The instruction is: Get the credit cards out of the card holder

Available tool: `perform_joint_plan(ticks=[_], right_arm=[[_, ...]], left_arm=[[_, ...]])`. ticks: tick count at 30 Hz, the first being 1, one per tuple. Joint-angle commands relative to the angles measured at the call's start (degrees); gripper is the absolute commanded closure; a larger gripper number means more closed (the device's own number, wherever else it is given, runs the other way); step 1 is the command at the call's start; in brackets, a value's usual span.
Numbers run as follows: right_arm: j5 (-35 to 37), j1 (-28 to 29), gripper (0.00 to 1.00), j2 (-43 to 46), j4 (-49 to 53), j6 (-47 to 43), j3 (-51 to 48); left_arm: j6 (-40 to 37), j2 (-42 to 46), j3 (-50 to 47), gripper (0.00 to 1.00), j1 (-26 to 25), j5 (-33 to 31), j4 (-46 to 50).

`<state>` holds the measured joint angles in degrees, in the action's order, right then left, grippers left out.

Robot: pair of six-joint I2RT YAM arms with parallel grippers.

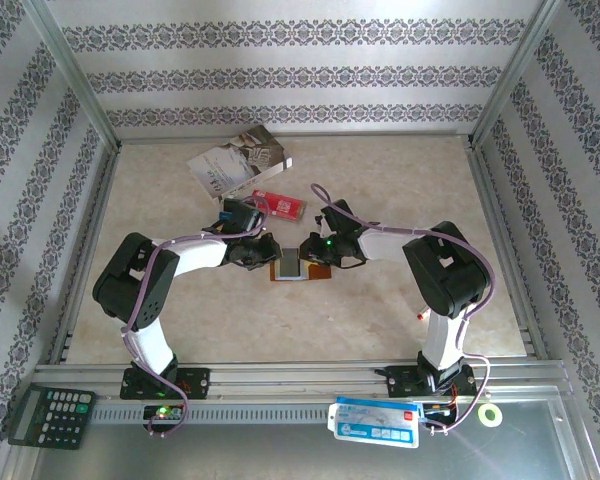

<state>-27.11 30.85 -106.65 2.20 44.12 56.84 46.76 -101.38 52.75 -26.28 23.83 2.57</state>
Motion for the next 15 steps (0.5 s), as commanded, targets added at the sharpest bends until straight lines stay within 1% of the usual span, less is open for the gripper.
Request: perform_joint_plan(ticks=[1,8,15], right_arm=[[-2.64,-0.44,0.80,1.12,-2.49,0.18,-0.68],[-4.35,-0.35,0.81,0.06,-3.27,0.05,-0.42],[-3.56,-0.40,0.81,-1.36,-2.13,0.00,-0.15]], left_arm=[[-1.60,-1.36,0.42,0.88,-0.57,-1.41,3.92],[-1.68,-1.49,0.58,0.89,-0.55,-1.31,3.98],[-1.77,-1.62,0.60,0.89,-0.56,-1.07,4.06]])
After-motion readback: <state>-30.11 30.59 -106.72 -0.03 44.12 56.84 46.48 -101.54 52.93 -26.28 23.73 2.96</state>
